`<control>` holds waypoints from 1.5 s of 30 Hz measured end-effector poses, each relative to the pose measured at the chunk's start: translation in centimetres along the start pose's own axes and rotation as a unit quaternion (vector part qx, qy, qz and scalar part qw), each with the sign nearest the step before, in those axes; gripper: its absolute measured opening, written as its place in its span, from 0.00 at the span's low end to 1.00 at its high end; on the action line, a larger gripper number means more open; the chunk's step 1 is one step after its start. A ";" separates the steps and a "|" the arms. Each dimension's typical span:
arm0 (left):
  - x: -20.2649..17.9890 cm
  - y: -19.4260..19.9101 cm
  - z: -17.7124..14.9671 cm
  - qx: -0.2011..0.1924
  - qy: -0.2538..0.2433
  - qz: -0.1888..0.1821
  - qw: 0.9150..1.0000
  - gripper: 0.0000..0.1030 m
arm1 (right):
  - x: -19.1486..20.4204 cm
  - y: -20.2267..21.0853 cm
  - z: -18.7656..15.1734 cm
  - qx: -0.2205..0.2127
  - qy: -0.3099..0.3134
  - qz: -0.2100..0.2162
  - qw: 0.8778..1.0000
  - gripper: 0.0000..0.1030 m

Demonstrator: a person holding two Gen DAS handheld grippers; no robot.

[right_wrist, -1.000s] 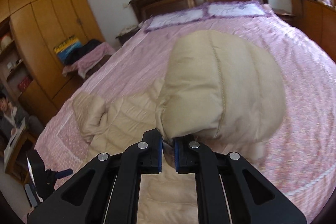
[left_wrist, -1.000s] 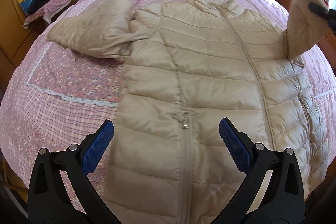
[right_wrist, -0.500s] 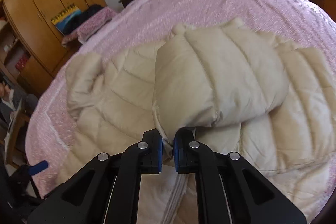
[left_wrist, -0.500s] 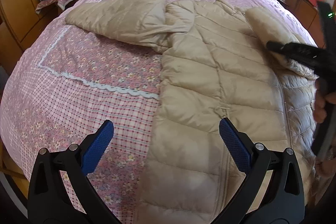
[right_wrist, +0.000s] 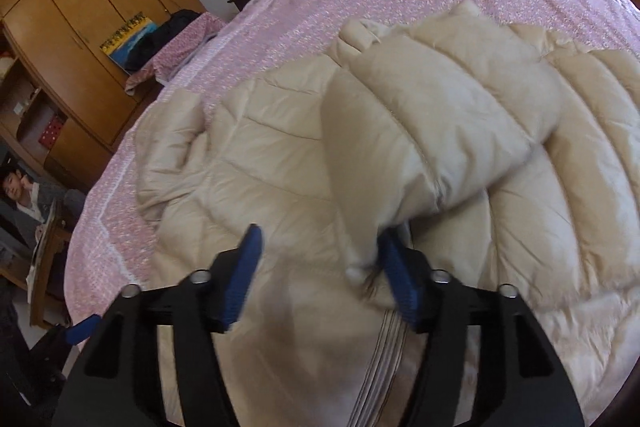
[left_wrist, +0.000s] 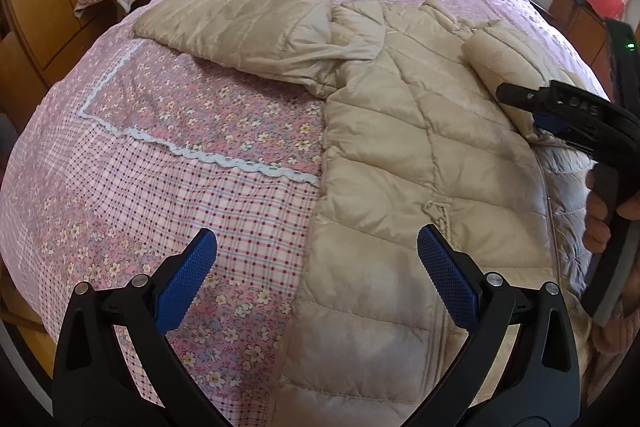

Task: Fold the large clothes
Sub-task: 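Lift the right gripper away from the folded sleeve, then grasp the other sleeve with the left gripper and lay it across the body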

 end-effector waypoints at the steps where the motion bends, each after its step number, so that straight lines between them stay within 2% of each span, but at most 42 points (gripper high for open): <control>1: -0.2 0.1 0.1 -0.002 -0.002 -0.001 1.000 0.97 | 0.2 0.6 -0.1 -0.003 0.001 -0.001 1.000 0.65; 2: -0.5 0.3 0.2 -0.004 -0.006 -0.002 1.000 0.97 | 0.4 1.3 -0.2 -0.007 0.001 -0.001 1.000 0.68; 8: -3.4 2.0 1.5 -0.028 -0.042 -0.013 0.999 0.97 | -0.8 6.9 -1.2 -0.040 0.000 -0.028 0.999 0.71; 15: -9.6 3.7 3.9 -0.047 -0.100 -0.050 0.993 0.97 | -7.0 14.0 -2.4 -0.073 -0.049 -0.104 0.991 0.74; 20: -14.9 4.1 5.8 -0.057 -0.140 -0.066 0.986 0.97 | -10.9 17.0 -3.0 -0.083 -0.072 -0.144 0.983 0.75; 27: -22.0 4.1 8.4 -0.054 -0.156 -0.106 0.981 0.97 | -13.9 18.4 -4.2 -0.091 -0.095 -0.147 0.980 0.76; 35: -29.1 3.2 11.6 -0.107 -0.212 -0.066 0.969 0.94 | -17.1 19.0 -5.8 -0.100 -0.138 -0.138 0.976 0.76; 38: -30.7 1.5 12.3 -0.107 -0.234 -0.041 0.965 0.86 | -17.7 18.8 -6.4 -0.096 -0.145 -0.136 0.975 0.76; 40: -31.5 0.2 12.6 -0.107 -0.245 -0.025 0.963 0.71 | -18.1 18.7 -6.9 -0.094 -0.150 -0.134 0.975 0.76; 41: -31.8 -0.4 12.7 -0.105 -0.250 -0.021 0.962 0.39 | -18.2 18.6 -7.2 -0.092 -0.152 -0.133 0.975 0.76; 42: -32.1 -1.0 12.8 -0.099 -0.252 -0.025 0.962 0.23 | -18.2 18.5 -7.5 -0.092 -0.154 -0.133 0.975 0.76; 43: -32.4 -1.2 12.9 -0.095 -0.248 -0.038 0.963 0.19 | -18.3 18.4 -7.7 -0.091 -0.156 -0.133 0.975 0.76; 44: -32.5 -1.2 13.1 -0.093 -0.242 -0.050 0.965 0.09 | -18.4 18.3 -7.8 -0.090 -0.158 -0.132 0.974 0.76; 45: -32.4 -0.8 13.5 -0.092 -0.235 -0.063 0.966 0.07 | -18.5 18.2 -8.0 -0.089 -0.160 -0.131 0.974 0.76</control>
Point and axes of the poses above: each gripper's, at about its wrist camera, not at the fingertips, and y roughly against the way its jaws point, x to its left, z to its top, the point moved 8 cm from there along -y, roughly the way its jaws point, and after that the axes turned 10 degrees about z, right-handed, at the moved point
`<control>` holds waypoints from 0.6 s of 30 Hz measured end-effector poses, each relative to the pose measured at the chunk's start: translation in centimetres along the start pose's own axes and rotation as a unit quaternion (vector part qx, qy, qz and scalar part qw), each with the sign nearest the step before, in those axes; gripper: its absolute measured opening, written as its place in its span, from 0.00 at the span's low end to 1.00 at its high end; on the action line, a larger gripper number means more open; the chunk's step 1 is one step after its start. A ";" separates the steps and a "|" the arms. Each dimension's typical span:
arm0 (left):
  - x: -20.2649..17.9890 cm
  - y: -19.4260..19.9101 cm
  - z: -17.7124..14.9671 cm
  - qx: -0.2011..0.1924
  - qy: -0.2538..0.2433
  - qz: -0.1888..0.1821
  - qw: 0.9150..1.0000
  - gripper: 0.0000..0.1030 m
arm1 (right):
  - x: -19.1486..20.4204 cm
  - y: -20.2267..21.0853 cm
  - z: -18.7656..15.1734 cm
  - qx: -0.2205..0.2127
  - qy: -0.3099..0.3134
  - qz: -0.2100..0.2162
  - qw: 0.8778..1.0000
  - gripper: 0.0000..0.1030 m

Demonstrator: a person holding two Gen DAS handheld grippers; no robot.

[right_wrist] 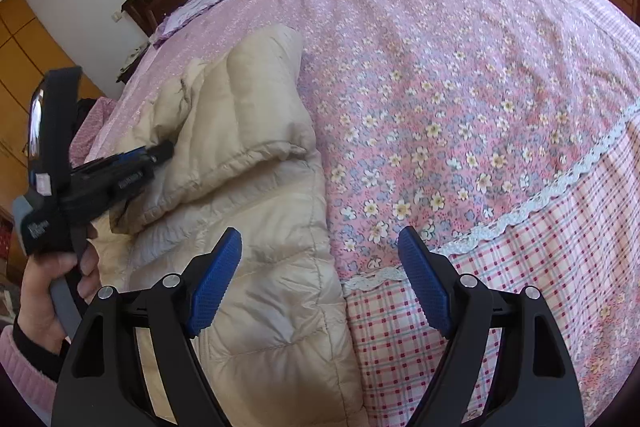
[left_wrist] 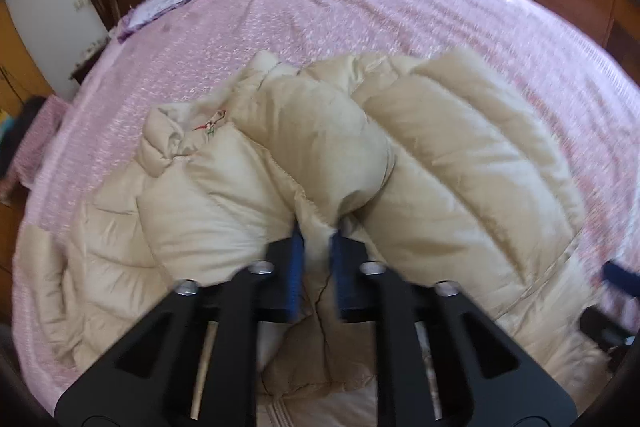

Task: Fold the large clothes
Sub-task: 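Grasp the other sleeve with the left gripper and lay it across the body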

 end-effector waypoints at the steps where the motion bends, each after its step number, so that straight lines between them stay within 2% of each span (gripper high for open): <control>1: 0.3 0.4 0.1 -0.003 0.009 -0.014 1.000 0.06 | 0.0 0.0 -0.1 0.000 -0.001 0.000 1.000 0.76; 6: 3.8 3.8 2.0 -0.041 0.060 -0.051 0.996 0.06 | 0.9 -0.2 0.3 -0.004 0.005 0.000 1.000 0.76; 10: 8.3 5.9 2.7 -0.069 0.104 -0.051 0.991 0.06 | 1.8 -0.5 1.5 -0.005 0.019 -0.001 1.000 0.76; 14: 12.3 5.9 1.3 -0.068 0.137 -0.039 0.987 0.06 | 3.4 -1.1 3.4 -0.016 0.042 0.005 0.999 0.76; 16: 14.3 5.2 -0.2 -0.059 0.154 -0.027 0.986 0.06 | 4.3 -1.7 4.2 -0.020 0.052 0.009 0.998 0.76; 18: 15.8 3.9 -2.0 -0.038 0.177 -0.033 0.983 0.06 | 5.3 -2.8 4.9 -0.018 0.065 0.007 0.998 0.76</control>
Point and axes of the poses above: each gripper's, at about its wrist camera, not at the fingertips, and y roughly against the way its jaws point, x to its left, z to its top, the point moved 8 cm from there along -y, roughly the way its jaws point, and after that the axes turned 10 degrees about z, right-handed, at the moved point
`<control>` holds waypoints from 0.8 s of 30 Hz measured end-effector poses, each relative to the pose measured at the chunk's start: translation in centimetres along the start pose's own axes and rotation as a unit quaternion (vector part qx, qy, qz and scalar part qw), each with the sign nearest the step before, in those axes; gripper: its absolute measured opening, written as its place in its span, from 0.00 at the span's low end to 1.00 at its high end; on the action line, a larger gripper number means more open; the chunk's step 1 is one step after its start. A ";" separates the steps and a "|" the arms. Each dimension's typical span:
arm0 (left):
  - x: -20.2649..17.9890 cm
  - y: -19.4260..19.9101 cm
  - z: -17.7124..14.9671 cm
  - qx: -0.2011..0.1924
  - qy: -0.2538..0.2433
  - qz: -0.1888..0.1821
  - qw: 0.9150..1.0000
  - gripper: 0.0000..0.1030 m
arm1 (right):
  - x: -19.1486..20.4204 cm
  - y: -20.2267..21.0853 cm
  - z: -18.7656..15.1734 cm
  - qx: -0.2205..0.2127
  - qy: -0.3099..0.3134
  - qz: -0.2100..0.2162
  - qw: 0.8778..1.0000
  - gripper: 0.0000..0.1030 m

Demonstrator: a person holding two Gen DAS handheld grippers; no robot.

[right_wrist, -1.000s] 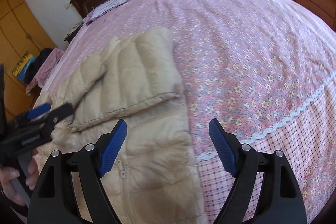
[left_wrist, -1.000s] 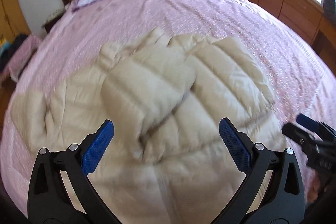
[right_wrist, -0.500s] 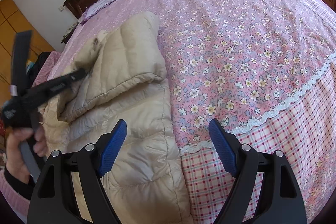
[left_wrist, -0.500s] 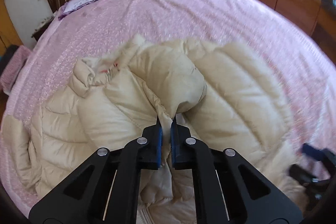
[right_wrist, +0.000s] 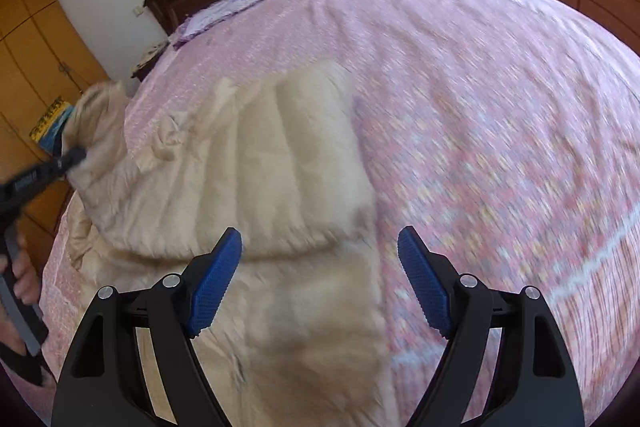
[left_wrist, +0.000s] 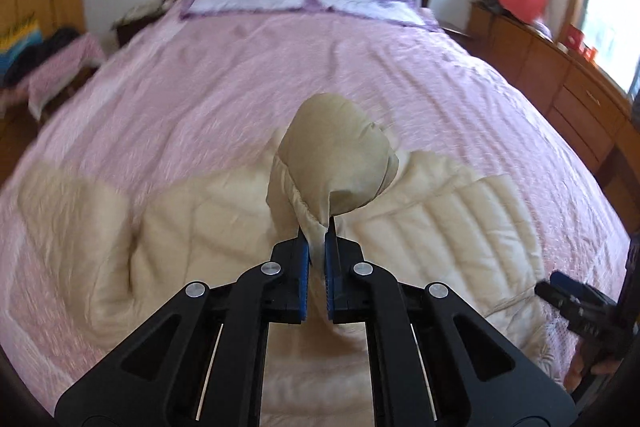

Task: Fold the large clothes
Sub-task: 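Grasp the other sleeve with the left gripper and lay it across the body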

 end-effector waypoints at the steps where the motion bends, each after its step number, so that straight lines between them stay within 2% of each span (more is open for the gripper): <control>1: 0.9 -0.6 -0.6 0.009 0.009 0.002 1.000 0.06 | 0.0 -0.4 0.0 0.003 0.006 -0.006 1.000 0.76; 5: 4.0 -2.8 -3.2 0.036 0.034 0.014 0.999 0.08 | 0.0 -2.7 0.9 0.014 0.031 -0.054 0.998 0.76; 8: 5.6 -4.1 -5.0 0.055 0.044 0.020 0.997 0.14 | -0.5 -3.9 0.6 0.023 0.032 -0.076 0.996 0.73; 13: 7.5 -6.5 -7.5 0.083 0.058 0.037 0.994 0.31 | -1.7 -5.1 0.0 0.029 0.016 -0.084 0.996 0.73; 16: 8.1 -7.3 -8.4 0.092 0.077 0.021 0.993 0.34 | -2.2 -5.5 -0.1 0.031 0.014 -0.085 0.996 0.73; 19: 7.8 -7.3 -8.7 0.091 0.075 0.021 0.993 0.40 | -2.4 -5.7 -0.3 0.031 0.016 -0.094 0.995 0.73; 22: 7.4 -6.5 -8.7 0.089 0.066 0.021 0.994 0.55 | -3.1 -5.8 -0.1 0.031 0.012 -0.106 0.994 0.72; 24: 7.2 -5.3 -8.7 0.082 0.063 0.021 0.994 0.73 | -3.3 -5.7 0.0 0.031 0.007 -0.103 0.994 0.72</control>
Point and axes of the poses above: each gripper's, at about its wrist camera, not at the fingertips, and y roughly against the way its jaws point, x to its left, z to its top, the point moved 8 cm from there along -y, roughly the way its jaws point, and after that the axes turned 10 degrees about z, right-handed, at the moved point
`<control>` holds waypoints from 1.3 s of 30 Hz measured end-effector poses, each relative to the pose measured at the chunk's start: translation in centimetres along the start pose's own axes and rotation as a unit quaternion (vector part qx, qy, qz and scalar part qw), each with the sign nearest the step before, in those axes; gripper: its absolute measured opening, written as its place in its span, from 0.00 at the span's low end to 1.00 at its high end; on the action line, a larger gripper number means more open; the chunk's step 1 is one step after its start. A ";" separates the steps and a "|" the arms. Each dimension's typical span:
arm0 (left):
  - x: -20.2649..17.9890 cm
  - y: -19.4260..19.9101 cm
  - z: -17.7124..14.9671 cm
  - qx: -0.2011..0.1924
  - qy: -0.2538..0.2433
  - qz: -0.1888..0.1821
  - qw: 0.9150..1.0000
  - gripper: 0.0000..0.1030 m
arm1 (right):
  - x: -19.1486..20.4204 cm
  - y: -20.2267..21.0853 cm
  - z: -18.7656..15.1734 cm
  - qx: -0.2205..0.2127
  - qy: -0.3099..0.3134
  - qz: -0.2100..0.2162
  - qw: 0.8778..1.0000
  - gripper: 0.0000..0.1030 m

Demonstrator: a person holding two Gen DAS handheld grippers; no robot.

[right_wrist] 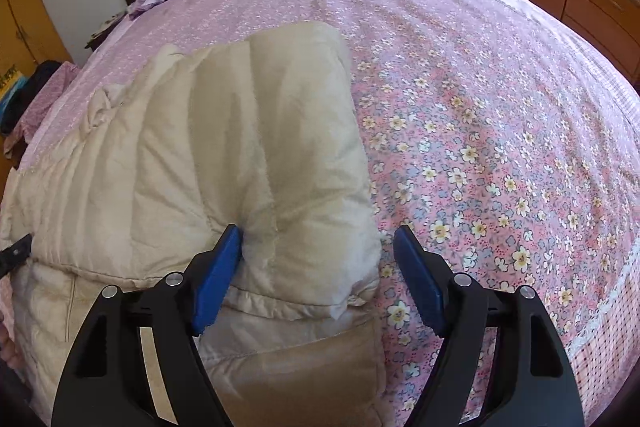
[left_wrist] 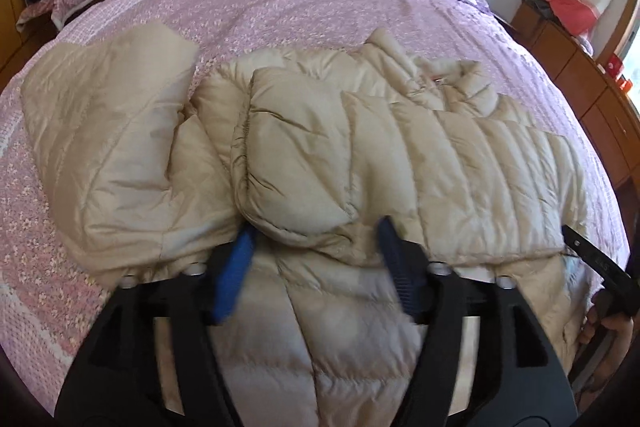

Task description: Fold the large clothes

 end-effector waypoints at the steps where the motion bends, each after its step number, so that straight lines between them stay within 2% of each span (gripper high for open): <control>1: 0.4 0.9 0.0 -0.007 -0.002 0.005 1.000 0.75 | 0.0 0.1 0.0 -0.001 0.000 0.000 1.000 0.72; 5: 1.2 3.0 -0.2 -0.021 -0.003 0.001 1.000 0.78 | 0.2 1.5 -0.1 -0.004 -0.007 0.003 1.000 0.72; 11: 4.8 5.7 -0.8 -0.038 0.023 0.006 0.999 0.79 | 2.3 6.8 -1.1 -0.028 0.018 0.027 0.999 0.73; 18: 10.1 6.3 -2.1 -0.037 0.052 0.031 0.997 0.79 | 5.5 10.3 -3.4 -0.030 0.019 0.074 0.997 0.76; 22: 13.5 6.2 -2.0 -0.035 0.085 0.025 0.995 0.79 | 7.1 11.3 -5.0 -0.036 0.013 0.086 0.996 0.79; 26: 16.9 5.5 -1.0 -0.028 0.109 0.025 0.993 0.82 | 8.5 10.7 -7.2 -0.019 0.009 0.091 0.996 0.79; 29: 19.9 4.3 0.5 -0.027 0.124 0.042 0.991 0.82 | 9.0 9.5 -8.4 0.011 0.009 0.076 0.997 0.79; 32: 22.5 2.7 1.8 -0.027 0.147 0.052 0.987 0.82 | 9.5 9.5 -9.3 0.012 0.020 0.066 0.998 0.79; 35: 24.5 0.7 3.1 -0.025 0.188 0.038 0.981 0.82 | 10.0 8.9 -9.9 0.023 0.021 0.056 0.998 0.79; 39: 25.2 -1.8 4.6 -0.017 0.230 0.011 0.973 0.82 | 10.2 8.1 -10.5 0.036 0.024 0.046 0.998 0.79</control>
Point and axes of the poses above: each gripper's, at about its wrist camera, not at the fingertips, and y roughly against the way its jaws point, x to its left, z to its top, the point moved 8 cm from there along -y, roughly the way its jaws point, and after that the axes turned 10 degrees about z, right-handed, at the moved point
